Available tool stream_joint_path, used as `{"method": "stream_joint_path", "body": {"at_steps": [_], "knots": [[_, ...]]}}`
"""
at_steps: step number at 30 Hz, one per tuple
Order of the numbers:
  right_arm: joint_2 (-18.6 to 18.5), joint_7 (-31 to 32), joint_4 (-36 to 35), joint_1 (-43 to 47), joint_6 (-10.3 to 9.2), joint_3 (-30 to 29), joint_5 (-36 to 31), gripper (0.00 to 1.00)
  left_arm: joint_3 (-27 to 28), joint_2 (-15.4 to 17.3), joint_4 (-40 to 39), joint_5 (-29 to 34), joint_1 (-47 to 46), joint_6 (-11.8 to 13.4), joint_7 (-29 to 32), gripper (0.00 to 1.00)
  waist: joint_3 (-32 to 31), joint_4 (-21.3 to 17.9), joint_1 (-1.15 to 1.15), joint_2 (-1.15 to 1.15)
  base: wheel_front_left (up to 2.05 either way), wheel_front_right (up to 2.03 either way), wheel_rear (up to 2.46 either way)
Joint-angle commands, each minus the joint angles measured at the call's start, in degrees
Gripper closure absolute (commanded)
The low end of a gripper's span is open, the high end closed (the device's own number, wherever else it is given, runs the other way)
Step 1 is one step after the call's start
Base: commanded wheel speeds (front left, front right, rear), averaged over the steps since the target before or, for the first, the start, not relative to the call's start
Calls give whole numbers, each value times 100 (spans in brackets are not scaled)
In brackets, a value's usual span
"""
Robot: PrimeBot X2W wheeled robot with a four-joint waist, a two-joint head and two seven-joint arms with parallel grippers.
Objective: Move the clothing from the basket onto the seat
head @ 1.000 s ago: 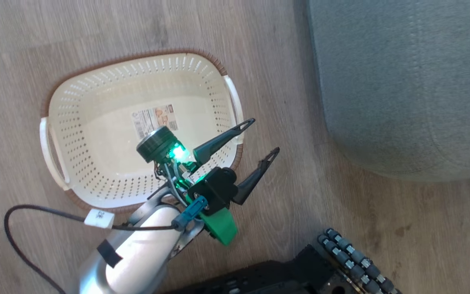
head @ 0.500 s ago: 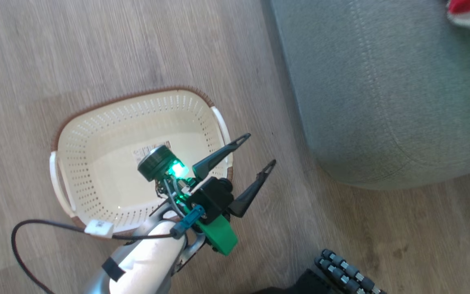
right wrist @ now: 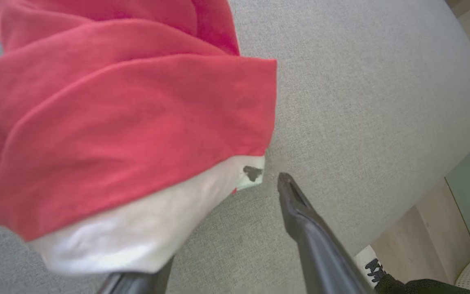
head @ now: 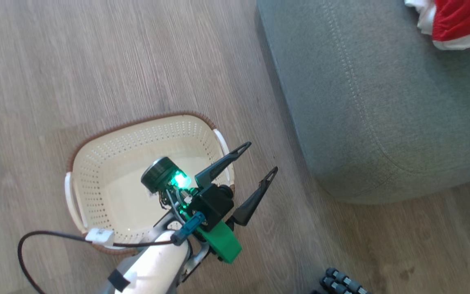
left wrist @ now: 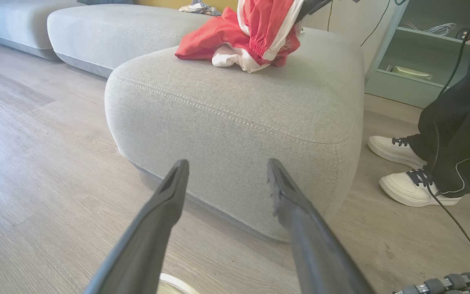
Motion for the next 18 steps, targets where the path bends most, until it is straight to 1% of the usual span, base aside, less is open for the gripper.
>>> {"method": "stream_joint_path", "body": {"at_steps": [1, 5, 10, 14, 18], "knots": [[-91, 48, -166, 79, -2, 100, 90, 0, 180, -84, -194, -13, 9, -13, -28, 0, -87, 11, 0, 0, 0, 0, 0], [-193, 375, -276, 139, -2, 479, 413, 0, 228, -150, -199, -23, 104, -36, -28, 0, -291, 13, 0, 0, 0, 0, 0], [-273, 936, -560, 321, -2, 970, 988, 0, 288, -228, -204, -48, 274, -57, -28, 0, -648, -19, 0, 0, 0, 0, 0], [-444, 1262, -1055, 540, -2, 1418, 1497, 0, 350, -283, -216, -67, 390, -66, -28, 0, -930, -36, 0, 0, 0, 0, 0], [-663, 1162, -1806, 844, -2, 1680, 2191, 0, 417, -330, -255, -97, 520, -52, -28, 0, -1224, 10, 0, 0, 0, 0, 0]]}}
